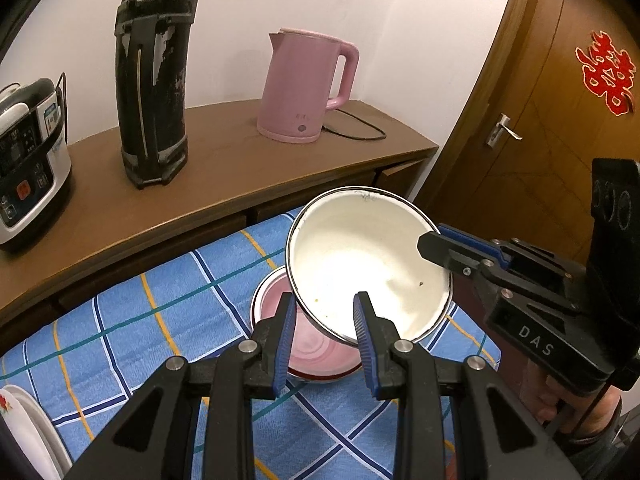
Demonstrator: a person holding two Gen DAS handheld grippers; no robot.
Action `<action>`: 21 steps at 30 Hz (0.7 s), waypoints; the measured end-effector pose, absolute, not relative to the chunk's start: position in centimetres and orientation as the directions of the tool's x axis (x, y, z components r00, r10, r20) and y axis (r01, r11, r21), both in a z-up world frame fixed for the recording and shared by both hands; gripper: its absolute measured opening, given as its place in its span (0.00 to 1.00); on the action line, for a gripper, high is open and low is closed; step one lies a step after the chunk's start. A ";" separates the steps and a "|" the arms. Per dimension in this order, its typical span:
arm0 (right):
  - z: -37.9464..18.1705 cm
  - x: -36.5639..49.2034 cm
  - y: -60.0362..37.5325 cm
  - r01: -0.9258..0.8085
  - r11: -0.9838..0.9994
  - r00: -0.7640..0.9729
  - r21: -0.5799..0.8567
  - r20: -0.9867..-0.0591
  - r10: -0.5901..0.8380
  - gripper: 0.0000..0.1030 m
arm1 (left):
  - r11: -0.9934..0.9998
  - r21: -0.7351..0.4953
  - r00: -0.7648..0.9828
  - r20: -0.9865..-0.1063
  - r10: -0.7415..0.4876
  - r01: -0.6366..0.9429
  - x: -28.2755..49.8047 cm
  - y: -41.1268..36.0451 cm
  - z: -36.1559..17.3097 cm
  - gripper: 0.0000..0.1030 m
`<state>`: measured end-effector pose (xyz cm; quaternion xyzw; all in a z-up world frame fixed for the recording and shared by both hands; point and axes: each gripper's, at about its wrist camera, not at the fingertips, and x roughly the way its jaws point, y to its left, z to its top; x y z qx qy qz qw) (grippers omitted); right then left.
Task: Organize plates and bowls
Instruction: 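Lift the white enamel bowl with the left tool over the pink bowl, then lower the white enamel bowl into the pink bowl with the left tool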
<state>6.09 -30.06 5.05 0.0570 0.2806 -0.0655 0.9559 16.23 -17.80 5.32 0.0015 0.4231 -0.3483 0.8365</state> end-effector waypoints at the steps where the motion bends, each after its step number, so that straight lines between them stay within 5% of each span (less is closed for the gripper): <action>1: 5.0 6.2 -30.1 0.158 0.985 0.833 0.072 -0.545 -0.094 0.13 | 0.758 -0.293 0.397 -0.711 -0.580 0.583 16.3 -17.9 5.2 0.31; 21: 4.0 7.6 -30.3 0.165 0.984 0.809 0.062 -0.580 -0.099 0.13 | 0.764 -0.296 0.382 -0.728 -0.569 0.573 16.8 -18.1 4.6 0.31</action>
